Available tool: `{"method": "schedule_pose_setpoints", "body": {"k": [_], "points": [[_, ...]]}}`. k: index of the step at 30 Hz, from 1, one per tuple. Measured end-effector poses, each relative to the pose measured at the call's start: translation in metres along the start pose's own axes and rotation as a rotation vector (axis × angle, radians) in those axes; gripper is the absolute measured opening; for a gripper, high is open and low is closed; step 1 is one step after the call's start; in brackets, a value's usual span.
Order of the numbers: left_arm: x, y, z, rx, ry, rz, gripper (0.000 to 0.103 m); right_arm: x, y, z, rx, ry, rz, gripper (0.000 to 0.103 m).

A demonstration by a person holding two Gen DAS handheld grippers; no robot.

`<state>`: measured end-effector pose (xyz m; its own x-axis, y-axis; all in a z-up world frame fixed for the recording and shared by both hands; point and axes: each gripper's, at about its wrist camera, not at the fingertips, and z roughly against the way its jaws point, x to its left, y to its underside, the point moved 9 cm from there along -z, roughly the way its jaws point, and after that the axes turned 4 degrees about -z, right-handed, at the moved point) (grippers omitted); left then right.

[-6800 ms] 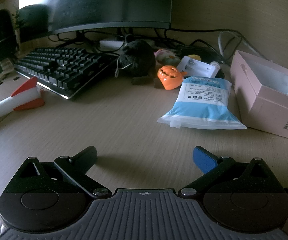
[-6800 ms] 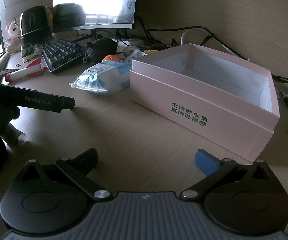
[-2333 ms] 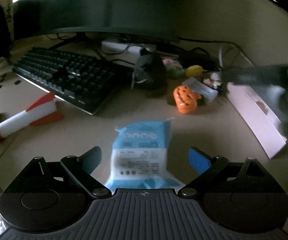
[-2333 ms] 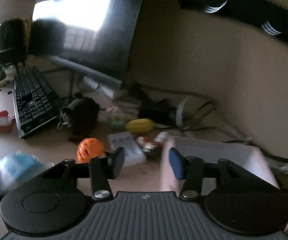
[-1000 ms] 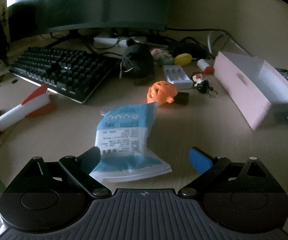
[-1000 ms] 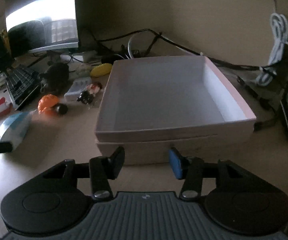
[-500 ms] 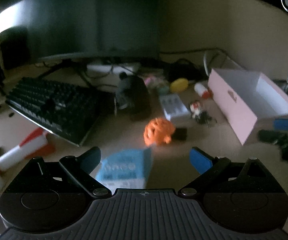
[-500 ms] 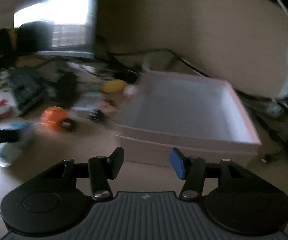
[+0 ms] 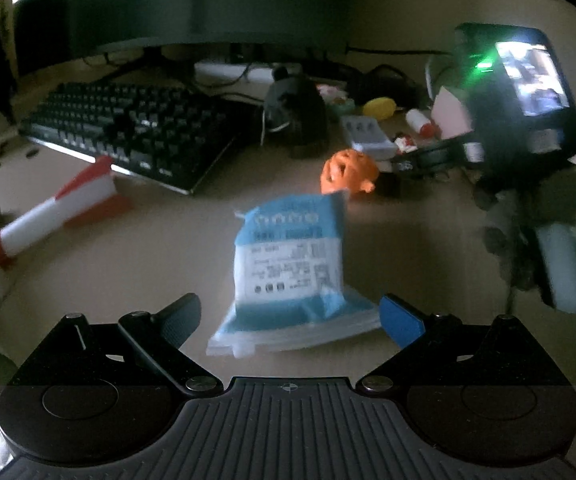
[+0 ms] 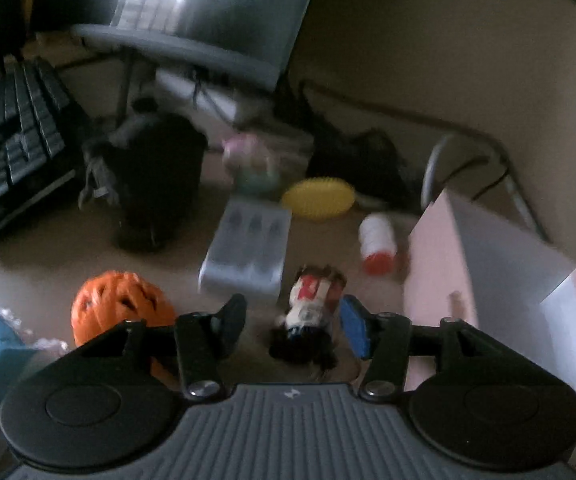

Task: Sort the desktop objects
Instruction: 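Lift the figurine with the right gripper while the left gripper approaches the orange pumpkin ball, then close the left gripper on the orange pumpkin ball, then carry the pumpkin with the left gripper while the right drops the figurine into the pink box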

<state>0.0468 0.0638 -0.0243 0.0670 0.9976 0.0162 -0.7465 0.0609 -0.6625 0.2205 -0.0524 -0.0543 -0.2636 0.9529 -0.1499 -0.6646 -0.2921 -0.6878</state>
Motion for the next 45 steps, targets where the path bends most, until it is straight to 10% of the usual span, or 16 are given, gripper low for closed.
{"method": "schedule_pose_setpoints", "body": {"k": [8,15,20,26,31,39,45], "points": [[-0.010,-0.009,-0.016,-0.042,-0.044,-0.094,0.099,-0.010,0.070,0.090,-0.017,-0.132,0.021,0.030],[0.019,-0.053,-0.031,-0.119,-0.238,-0.133,0.099,-0.065,0.130,0.144,-0.021,0.011,0.015,0.030],[-0.019,-0.079,-0.024,-0.169,-0.054,-0.105,0.099,-0.098,0.159,0.151,0.006,0.055,-0.066,0.030],[-0.047,-0.092,-0.078,-0.062,-0.034,-0.119,0.097,-0.111,0.176,0.155,0.004,0.067,-0.111,0.030],[-0.048,-0.091,-0.104,0.009,-0.026,-0.092,0.053,-0.109,0.179,0.158,0.005,0.060,-0.123,0.038],[-0.057,-0.080,-0.045,-0.109,-0.055,-0.140,0.053,-0.111,0.182,0.160,0.005,0.026,-0.138,0.029],[-0.117,-0.037,0.017,-0.107,0.123,-0.216,0.053,-0.111,0.181,0.175,-0.007,-0.005,-0.101,0.029]]}}
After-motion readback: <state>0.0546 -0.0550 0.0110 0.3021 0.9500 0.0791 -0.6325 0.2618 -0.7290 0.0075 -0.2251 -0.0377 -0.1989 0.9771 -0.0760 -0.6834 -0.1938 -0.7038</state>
